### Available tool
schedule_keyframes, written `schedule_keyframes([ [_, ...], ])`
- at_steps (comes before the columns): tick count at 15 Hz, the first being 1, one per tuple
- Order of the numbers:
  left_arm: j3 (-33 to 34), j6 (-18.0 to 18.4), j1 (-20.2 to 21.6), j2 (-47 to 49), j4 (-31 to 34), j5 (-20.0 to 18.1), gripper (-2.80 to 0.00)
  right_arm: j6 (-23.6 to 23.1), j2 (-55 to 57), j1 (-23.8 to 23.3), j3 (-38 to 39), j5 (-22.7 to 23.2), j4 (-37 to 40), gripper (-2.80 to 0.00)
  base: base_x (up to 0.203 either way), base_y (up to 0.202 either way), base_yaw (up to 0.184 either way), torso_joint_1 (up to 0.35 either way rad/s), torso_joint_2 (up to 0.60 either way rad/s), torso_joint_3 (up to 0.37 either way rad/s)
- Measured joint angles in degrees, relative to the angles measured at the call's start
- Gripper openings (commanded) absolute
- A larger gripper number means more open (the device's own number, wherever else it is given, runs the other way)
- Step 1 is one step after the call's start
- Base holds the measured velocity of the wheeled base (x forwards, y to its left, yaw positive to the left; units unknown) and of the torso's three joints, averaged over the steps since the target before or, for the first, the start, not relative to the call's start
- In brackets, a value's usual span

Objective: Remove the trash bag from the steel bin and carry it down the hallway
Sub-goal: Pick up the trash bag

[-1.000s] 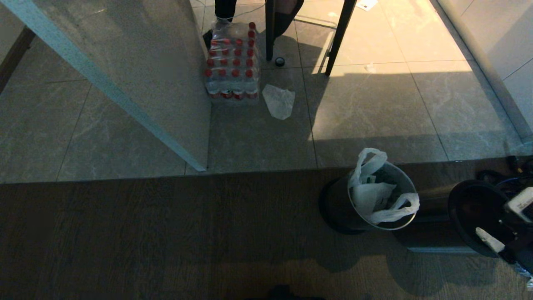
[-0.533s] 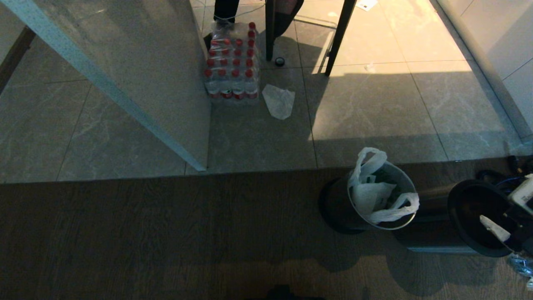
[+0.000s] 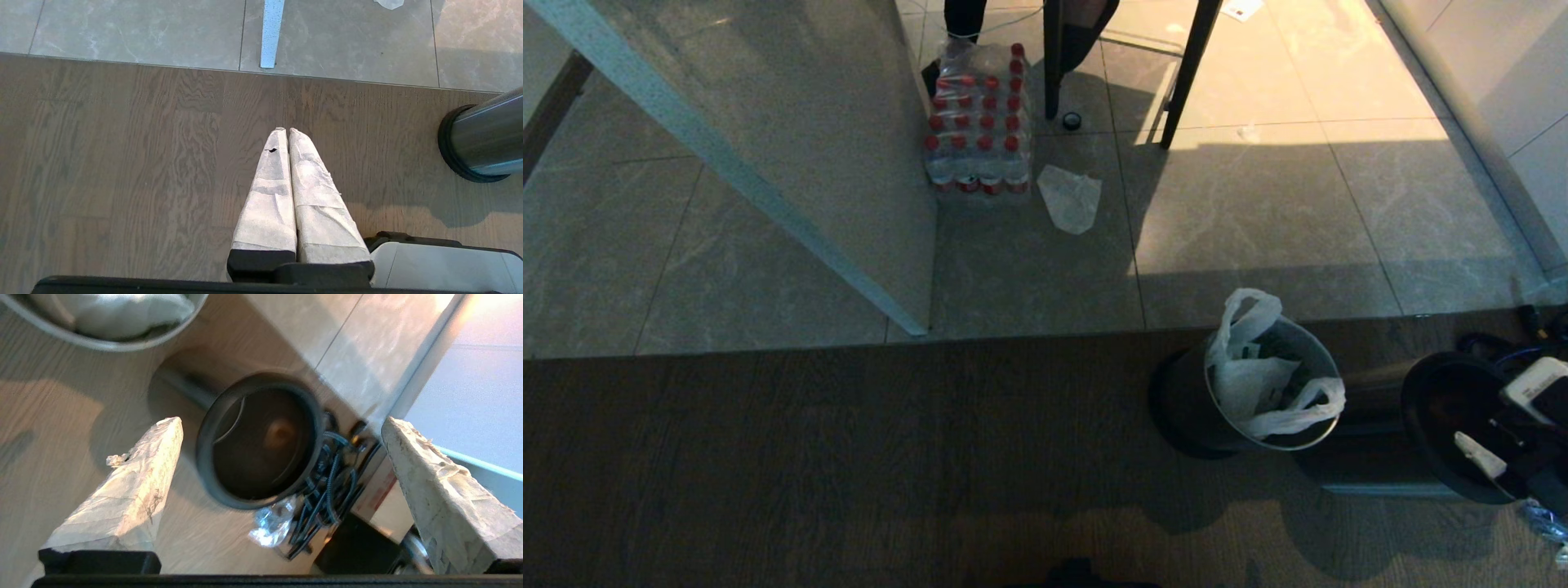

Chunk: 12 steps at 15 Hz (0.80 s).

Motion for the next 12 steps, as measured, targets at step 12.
schedule_keyframes([
  [12, 0.0, -0.1, 0.0, 0.0, -0.1, 0.0, -2.8, -21.7, 4.0, 1.2, 5.1, 4.8, -2.3, 0.0, 0.0, 0.0, 0.0, 0.002, 0.0, -0.094],
])
